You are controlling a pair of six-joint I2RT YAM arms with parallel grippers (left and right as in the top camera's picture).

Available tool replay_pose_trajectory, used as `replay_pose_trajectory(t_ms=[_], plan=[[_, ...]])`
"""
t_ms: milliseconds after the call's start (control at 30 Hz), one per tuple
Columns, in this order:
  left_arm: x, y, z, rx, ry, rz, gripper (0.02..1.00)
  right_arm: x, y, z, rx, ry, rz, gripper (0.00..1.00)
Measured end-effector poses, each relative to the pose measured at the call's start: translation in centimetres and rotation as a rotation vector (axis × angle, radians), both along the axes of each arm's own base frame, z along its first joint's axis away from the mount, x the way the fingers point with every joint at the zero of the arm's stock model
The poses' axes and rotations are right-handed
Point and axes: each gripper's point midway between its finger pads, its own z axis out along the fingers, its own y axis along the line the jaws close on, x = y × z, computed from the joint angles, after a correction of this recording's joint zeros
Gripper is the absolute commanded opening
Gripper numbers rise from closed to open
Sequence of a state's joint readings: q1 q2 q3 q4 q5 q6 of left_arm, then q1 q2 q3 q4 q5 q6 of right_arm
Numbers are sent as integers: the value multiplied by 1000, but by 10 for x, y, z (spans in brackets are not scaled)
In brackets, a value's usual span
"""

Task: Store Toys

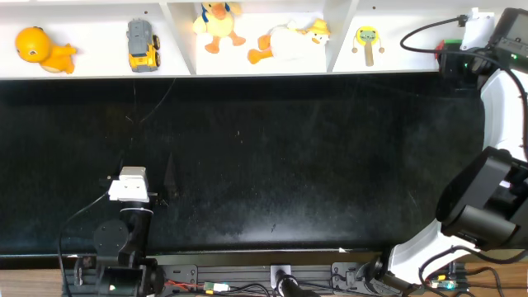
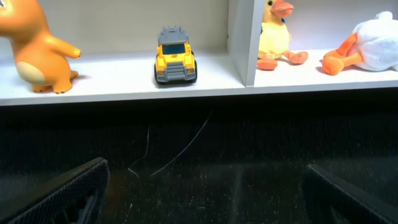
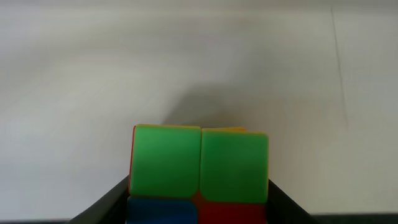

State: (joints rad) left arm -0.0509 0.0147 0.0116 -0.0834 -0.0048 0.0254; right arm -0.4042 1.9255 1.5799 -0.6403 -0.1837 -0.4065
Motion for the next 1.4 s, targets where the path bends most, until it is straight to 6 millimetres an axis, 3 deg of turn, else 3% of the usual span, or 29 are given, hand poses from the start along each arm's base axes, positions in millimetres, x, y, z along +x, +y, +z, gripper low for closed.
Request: replay_pose_trajectory(t_ms=[133, 167, 233, 267, 467, 633, 700, 1000, 1100, 1233, 1333, 1400], plan=[[0, 0, 0, 0, 0, 0, 998, 4, 0, -1, 9, -9, 6, 470], [0, 0, 0, 0, 0, 0, 998, 5, 1, 0, 11, -13, 6, 538], [0, 0, 0, 0, 0, 0, 998, 5, 1, -1, 21, -13, 1, 748], [0, 0, 0, 0, 0, 0, 998, 5, 2, -1, 25, -10, -2, 998], [0, 0, 0, 0, 0, 0, 998, -2, 3, -12, 39, 34, -6, 996], [0, 0, 0, 0, 0, 0, 998, -9, 2, -5, 11, 10, -24, 993], [0, 0, 0, 0, 0, 0, 998, -22, 3, 0, -9, -2, -47, 996], [0, 0, 0, 0, 0, 0, 998, -116, 31, 8, -53, 4, -148, 996], [0, 0, 0, 0, 0, 0, 996, -125, 55, 3, -95, 23, -170, 998], [0, 0, 0, 0, 0, 0, 998, -123, 119, 0, -144, 11, -110, 996], [0, 0, 0, 0, 0, 0, 998, -137, 166, 4, -144, -46, -32, 996], [0, 0, 0, 0, 0, 0, 998, -150, 180, 11, -133, -112, -6, 996]])
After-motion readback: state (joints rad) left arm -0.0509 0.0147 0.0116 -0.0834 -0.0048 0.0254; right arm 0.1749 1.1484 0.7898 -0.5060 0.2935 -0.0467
